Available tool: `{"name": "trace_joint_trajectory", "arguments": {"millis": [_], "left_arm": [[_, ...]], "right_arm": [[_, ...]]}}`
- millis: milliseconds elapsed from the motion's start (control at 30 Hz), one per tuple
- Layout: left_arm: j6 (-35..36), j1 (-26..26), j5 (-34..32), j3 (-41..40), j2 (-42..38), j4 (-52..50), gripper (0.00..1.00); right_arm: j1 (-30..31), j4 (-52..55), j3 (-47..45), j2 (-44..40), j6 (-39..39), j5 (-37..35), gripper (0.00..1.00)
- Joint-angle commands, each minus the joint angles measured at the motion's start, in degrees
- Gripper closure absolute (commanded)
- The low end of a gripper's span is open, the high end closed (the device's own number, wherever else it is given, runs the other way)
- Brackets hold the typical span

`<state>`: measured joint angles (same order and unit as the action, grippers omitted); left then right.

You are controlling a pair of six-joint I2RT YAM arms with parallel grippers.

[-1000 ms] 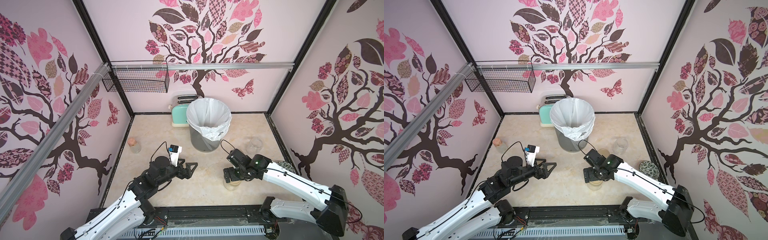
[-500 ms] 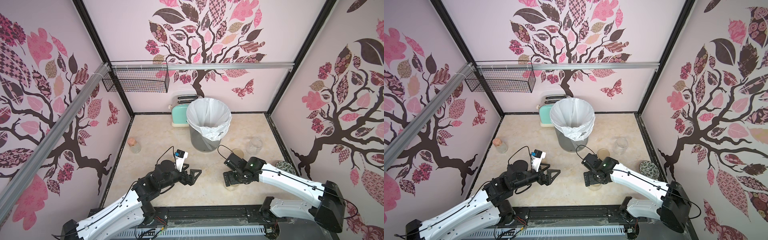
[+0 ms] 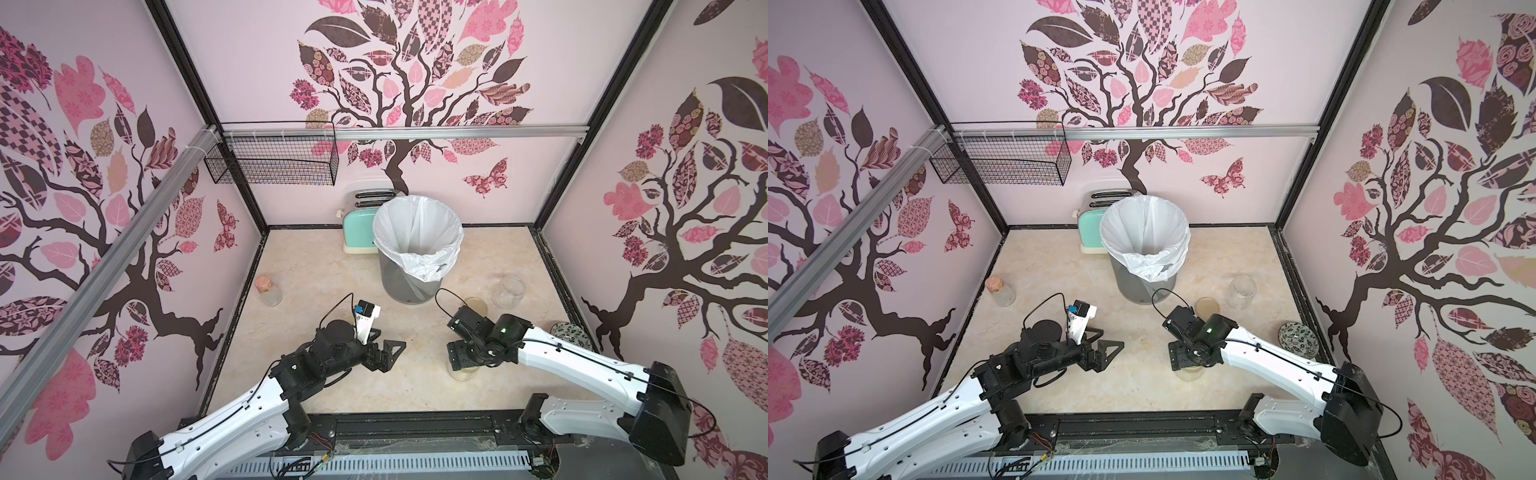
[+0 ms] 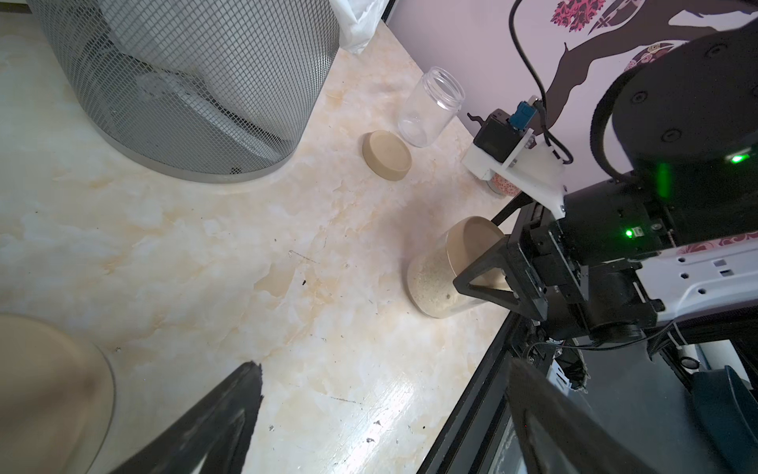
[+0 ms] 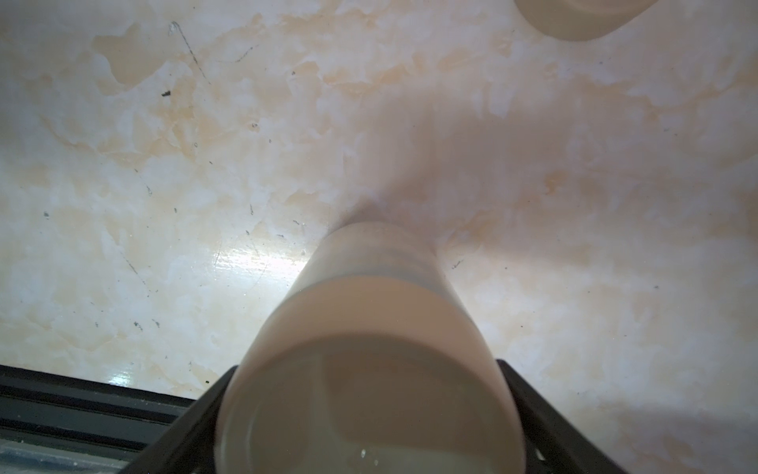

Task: Empty moldy rice from jars
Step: Pick up the jar from the center of the board.

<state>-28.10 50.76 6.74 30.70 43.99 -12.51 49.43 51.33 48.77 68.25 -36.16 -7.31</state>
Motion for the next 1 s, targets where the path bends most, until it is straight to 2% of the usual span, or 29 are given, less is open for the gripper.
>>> {"name": "trace_joint_trajectory", "arguments": {"millis": [0,200,300,467,633,967], "left_arm": [[1.4,0.4,0.4,-0.6,0.0,1.2,0.03],[4.3,0.5,2.7,-0.7,1.2,2.0,0.03],[7.8,0.9,4.7,-0.9,2.4,2.8,0.03],[18.0,6.0,3.0,-2.7,3.4,6.3,0.02],[21.2,7.4,3.5,-4.4,5.4,10.6,0.02],[28.8,7.5,6.7,-2.0,12.6,15.4,0.02]], "right_arm": [[0.2,-0.8,-0.6,-0.5,0.0,-0.2,0.20],[0.2,-1.6,-1.3,-0.7,0.0,0.6,0.31],[0.2,-1.5,-0.3,-1.7,0.2,0.9,0.32],[0.3,-3.1,1.8,-3.9,0.8,2.5,0.37],[-0.2,-3.7,3.9,-4.3,1.5,4.5,0.39],[-5.6,-6.3,12.3,-6.0,4.5,15.9,0.40]]}}
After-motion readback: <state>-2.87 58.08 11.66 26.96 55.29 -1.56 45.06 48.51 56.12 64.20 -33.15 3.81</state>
